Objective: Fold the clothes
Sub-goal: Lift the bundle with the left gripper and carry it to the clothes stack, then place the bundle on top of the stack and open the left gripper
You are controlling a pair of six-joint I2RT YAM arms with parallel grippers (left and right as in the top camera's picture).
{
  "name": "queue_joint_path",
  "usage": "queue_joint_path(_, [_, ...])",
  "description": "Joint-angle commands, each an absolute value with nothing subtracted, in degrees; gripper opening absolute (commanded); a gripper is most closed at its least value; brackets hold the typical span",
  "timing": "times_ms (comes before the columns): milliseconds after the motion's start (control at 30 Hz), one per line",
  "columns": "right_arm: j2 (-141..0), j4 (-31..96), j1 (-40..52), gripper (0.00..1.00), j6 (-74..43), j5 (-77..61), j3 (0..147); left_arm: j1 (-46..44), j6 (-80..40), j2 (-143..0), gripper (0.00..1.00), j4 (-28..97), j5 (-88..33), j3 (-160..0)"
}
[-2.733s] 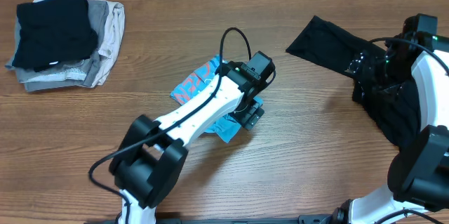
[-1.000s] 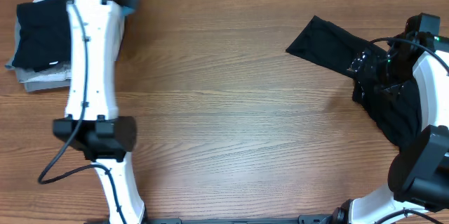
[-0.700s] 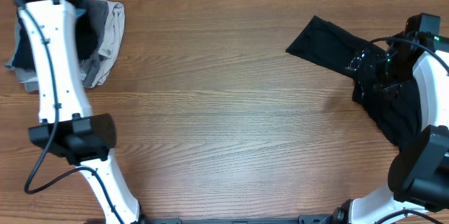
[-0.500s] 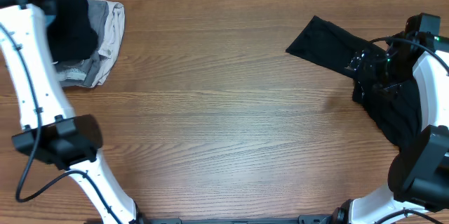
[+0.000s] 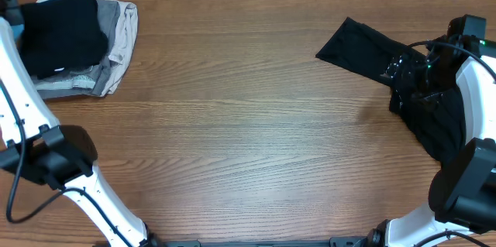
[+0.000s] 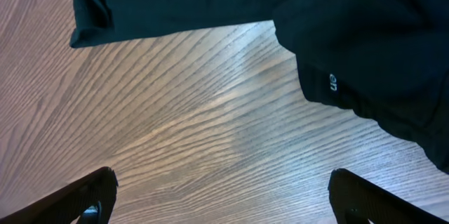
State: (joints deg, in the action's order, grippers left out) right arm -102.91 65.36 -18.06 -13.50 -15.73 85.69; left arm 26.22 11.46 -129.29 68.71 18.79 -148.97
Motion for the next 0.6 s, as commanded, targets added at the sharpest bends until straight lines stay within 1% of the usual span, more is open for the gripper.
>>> queue_joint_path(0, [-101.06,65.49,-18.39,1.00,-13.50,-16.69,85.45,25.47,7.57,-133.51,0.04,68.12,17.91,-150.26])
queue_joint_path(100, [-101.06,65.93,-18.39,1.00,-13.50,-16.67,85.45,24.95,5.04,-136.64,0.04,68.07,16.84,-150.26])
queue_joint_path(300, [-101.06,66.15,-18.37,1.00,-13.52,-16.86,85.45,23.44,5.06,-141.71,0.05,65.95,-0.14,-150.26])
queue_joint_path(400, [-101.06,66.28,-18.33,1.00,-13.52,-16.86,85.43,22.06,4.93,-143.15,0.05,64.05,-5.48,-150.23])
queue_joint_path(467, [-101.06,66.35,-18.22,1.00,-13.52,-16.88,85.45,20.71,4.60,-143.76,0.06,62.63,-6.02,-150.23])
queue_joint_path(533, [-101.06,66.32,-18.00,1.00,-13.52,-16.86,85.45,19.53,4.67,-144.00,0.08,61.41,-5.93,-150.23])
queue_joint_path(567, [-101.06,66.32,-17.96,1.00,-13.52,-16.86,85.45,18.92,4.67,-144.03,0.14,60.93,-5.87,-150.23])
